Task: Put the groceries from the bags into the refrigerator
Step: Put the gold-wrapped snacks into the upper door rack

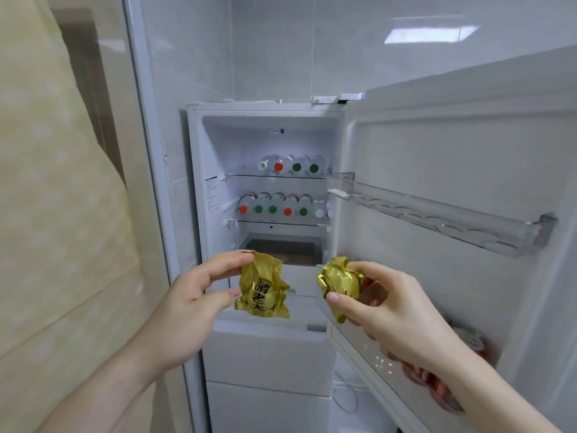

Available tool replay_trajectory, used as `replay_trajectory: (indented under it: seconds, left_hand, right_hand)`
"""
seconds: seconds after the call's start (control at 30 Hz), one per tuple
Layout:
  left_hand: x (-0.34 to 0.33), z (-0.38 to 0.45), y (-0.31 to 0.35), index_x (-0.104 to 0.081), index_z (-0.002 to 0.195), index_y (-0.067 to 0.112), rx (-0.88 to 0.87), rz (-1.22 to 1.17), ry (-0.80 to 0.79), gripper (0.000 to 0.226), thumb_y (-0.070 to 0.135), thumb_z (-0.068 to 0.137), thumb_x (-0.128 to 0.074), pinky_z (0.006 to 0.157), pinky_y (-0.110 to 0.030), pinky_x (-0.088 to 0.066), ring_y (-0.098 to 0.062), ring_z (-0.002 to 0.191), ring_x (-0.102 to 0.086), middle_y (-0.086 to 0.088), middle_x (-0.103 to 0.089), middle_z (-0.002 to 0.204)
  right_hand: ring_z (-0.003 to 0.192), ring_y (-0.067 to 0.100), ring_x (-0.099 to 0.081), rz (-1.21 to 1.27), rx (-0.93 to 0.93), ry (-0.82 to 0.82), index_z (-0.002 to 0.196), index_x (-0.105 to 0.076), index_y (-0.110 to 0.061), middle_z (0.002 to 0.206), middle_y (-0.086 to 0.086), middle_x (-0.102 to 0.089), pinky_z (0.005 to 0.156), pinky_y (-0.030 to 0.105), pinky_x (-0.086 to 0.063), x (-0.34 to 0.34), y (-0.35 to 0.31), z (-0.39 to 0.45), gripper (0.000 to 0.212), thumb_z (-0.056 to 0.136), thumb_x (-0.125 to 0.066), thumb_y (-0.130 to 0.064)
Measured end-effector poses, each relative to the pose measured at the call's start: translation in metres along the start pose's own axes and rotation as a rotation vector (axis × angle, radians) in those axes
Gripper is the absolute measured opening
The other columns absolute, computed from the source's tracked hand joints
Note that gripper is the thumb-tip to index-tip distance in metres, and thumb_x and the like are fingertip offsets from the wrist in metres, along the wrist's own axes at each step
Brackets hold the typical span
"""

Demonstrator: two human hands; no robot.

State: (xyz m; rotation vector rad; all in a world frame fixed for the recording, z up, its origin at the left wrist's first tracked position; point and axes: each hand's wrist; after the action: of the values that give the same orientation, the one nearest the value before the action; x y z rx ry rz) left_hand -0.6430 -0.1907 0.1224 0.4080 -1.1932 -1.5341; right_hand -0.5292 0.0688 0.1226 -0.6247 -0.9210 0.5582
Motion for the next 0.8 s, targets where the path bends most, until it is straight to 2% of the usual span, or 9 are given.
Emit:
replay_trajectory:
  seconds: [0.07, 0.13, 0.2, 0.37, 0.5, 0.57, 0.6, 0.73, 0.8]
  left_hand:
    - [0.0, 0.022, 0.005, -0.067, 0.126, 0.032, -0.03, 0.043, -0.001, 0.057, -0.013, 0.094, -0.053, 0.102, -0.012, -0.045, 0.006, 0.126, -0.054, 0.024, -0.065, 0.128]
    - [0.002, 0.048, 0.012, -0.066, 0.129, 0.03, -0.062, 0.073, -0.015, 0.056, -0.012, 0.093, -0.053, 0.11, -0.024, -0.044, 0.004, 0.128, -0.053, 0.021, -0.064, 0.132]
    - [0.003, 0.074, 0.022, -0.066, 0.131, 0.025, -0.086, 0.069, -0.017, 0.06, -0.016, 0.091, -0.048, 0.109, -0.036, -0.048, 0.001, 0.129, -0.054, 0.016, -0.064, 0.134]
    - [0.002, 0.148, 0.063, -0.063, 0.133, 0.026, -0.182, 0.115, -0.064, 0.058, -0.012, 0.091, -0.051, 0.099, -0.023, -0.05, 0.005, 0.118, -0.058, 0.014, -0.065, 0.129]
    - [0.002, 0.211, 0.088, -0.061, 0.135, 0.024, -0.225, 0.123, -0.155, 0.06, -0.008, 0.086, -0.053, 0.098, -0.028, -0.051, -0.012, 0.12, -0.062, 0.003, -0.066, 0.13]
    - [0.001, 0.241, 0.099, -0.062, 0.134, 0.023, -0.236, 0.109, -0.192, 0.064, 0.0, 0.076, -0.054, 0.102, -0.044, -0.053, -0.027, 0.121, -0.063, -0.003, -0.065, 0.132]
    - [-0.002, 0.253, 0.104, -0.063, 0.133, 0.022, -0.24, 0.094, -0.206, 0.066, 0.002, 0.071, -0.052, 0.103, -0.047, -0.052, -0.027, 0.121, -0.063, -0.004, -0.064, 0.133]
    - [-0.021, 0.295, 0.121, -0.064, 0.125, 0.014, -0.244, -0.001, -0.241, 0.06, -0.002, 0.069, -0.047, 0.101, -0.042, -0.055, -0.026, 0.12, -0.062, -0.013, -0.062, 0.131]
    - [-0.032, 0.312, 0.124, -0.063, 0.12, 0.016, -0.228, -0.002, -0.268, 0.055, -0.004, 0.071, -0.047, 0.099, -0.043, -0.056, -0.034, 0.118, -0.062, -0.019, -0.063, 0.124]
  right_hand:
    - [0.068, 0.009, -0.07, 0.006, 0.031, -0.011, 0.106, -0.07, -0.041, 0.084, -0.018, -0.073, 0.055, 0.017, -0.048, 0.007, -0.001, 0.012, 0.034, 0.077, -0.08, -0.057]
    - [0.063, 0.009, -0.071, -0.026, 0.065, 0.0, 0.105, -0.069, -0.042, 0.085, -0.021, -0.072, 0.055, 0.015, -0.048, 0.018, -0.007, 0.025, 0.031, 0.079, -0.08, -0.054]
    - [0.06, 0.004, -0.068, -0.085, 0.104, 0.033, 0.106, -0.068, -0.044, 0.082, -0.028, -0.07, 0.053, 0.01, -0.044, 0.03, -0.016, 0.038, 0.03, 0.08, -0.079, -0.054]
    - [0.051, 0.002, -0.056, -0.194, 0.13, 0.173, 0.097, -0.07, -0.04, 0.067, -0.03, -0.065, 0.049, 0.01, -0.04, 0.058, -0.037, 0.077, 0.022, 0.083, -0.074, -0.056]
    - [0.048, 0.007, -0.051, -0.331, 0.089, 0.282, 0.087, -0.071, -0.032, 0.056, -0.014, -0.061, 0.045, 0.017, -0.037, 0.08, -0.051, 0.105, 0.033, 0.082, -0.071, -0.064]
    - [0.055, 0.007, -0.058, -0.408, 0.046, 0.318, 0.087, -0.073, -0.031, 0.064, -0.012, -0.065, 0.051, 0.025, -0.046, 0.091, -0.06, 0.118, 0.034, 0.082, -0.07, -0.065]
    - [0.062, 0.007, -0.062, -0.45, 0.021, 0.328, 0.087, -0.073, -0.03, 0.07, -0.011, -0.068, 0.056, 0.028, -0.049, 0.096, -0.065, 0.125, 0.034, 0.082, -0.07, -0.064]
    - [0.077, 0.014, -0.063, -0.631, -0.098, 0.342, 0.089, -0.074, -0.026, 0.08, -0.002, -0.071, 0.073, 0.033, -0.056, 0.111, -0.076, 0.152, 0.039, 0.082, -0.069, -0.064]
    - [0.075, 0.017, -0.064, -0.704, -0.135, 0.319, 0.084, -0.073, -0.022, 0.077, 0.001, -0.071, 0.069, 0.032, -0.056, 0.115, -0.076, 0.165, 0.043, 0.081, -0.07, -0.064]
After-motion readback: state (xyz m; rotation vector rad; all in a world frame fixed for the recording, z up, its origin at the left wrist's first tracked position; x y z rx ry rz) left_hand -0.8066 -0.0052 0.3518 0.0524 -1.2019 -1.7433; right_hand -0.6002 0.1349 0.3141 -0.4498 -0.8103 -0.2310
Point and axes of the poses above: each hand's wrist, its own z-axis towards the middle knuckle, its own x-axis out of the back of the hand, y = z × x
